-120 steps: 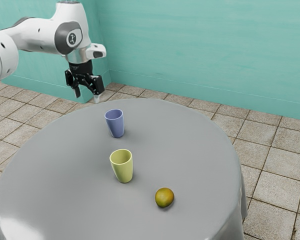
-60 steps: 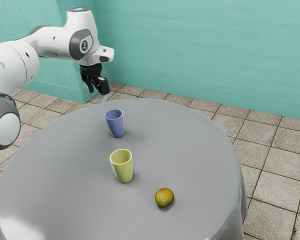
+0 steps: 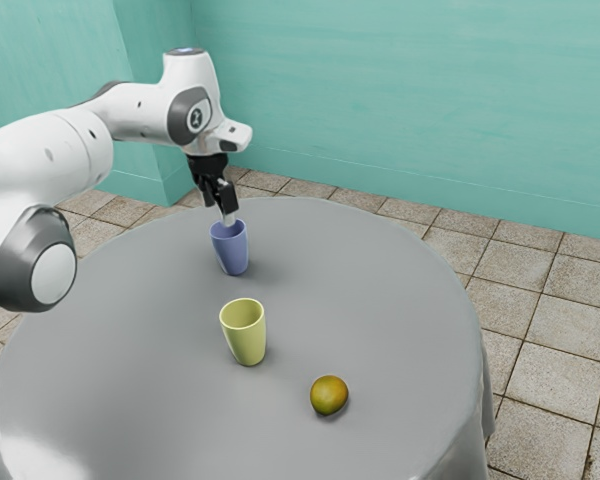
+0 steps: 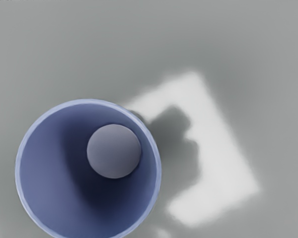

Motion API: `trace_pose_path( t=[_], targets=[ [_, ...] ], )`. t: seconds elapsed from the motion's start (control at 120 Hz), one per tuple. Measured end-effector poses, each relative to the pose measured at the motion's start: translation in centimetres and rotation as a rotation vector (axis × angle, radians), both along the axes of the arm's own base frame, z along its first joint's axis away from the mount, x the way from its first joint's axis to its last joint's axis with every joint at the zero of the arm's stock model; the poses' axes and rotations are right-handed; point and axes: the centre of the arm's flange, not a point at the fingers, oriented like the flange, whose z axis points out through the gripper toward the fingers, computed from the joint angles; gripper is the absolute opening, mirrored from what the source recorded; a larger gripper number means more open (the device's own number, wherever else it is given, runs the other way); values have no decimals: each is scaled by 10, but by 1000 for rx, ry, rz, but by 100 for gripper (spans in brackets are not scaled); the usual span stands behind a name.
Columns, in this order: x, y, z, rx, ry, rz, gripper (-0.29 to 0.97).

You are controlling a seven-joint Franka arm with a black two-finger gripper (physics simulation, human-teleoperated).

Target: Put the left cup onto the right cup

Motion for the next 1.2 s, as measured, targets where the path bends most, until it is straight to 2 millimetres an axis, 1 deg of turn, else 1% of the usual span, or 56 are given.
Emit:
trace_pose_path(
  t=[0.092, 0.217, 0.45, 0.692, 0.9, 1.2],
  targets=[
    [2, 0, -12, -9, 5, -10, 65],
    [3, 3, -19, -12, 5, -9, 65],
    [4, 22, -39, -15, 17, 18, 65],
    [12, 17, -39, -15, -9, 9, 65],
    [15, 5, -39, -21, -13, -6, 65],
    [16, -3, -41, -29, -16, -16, 65]
  ],
)
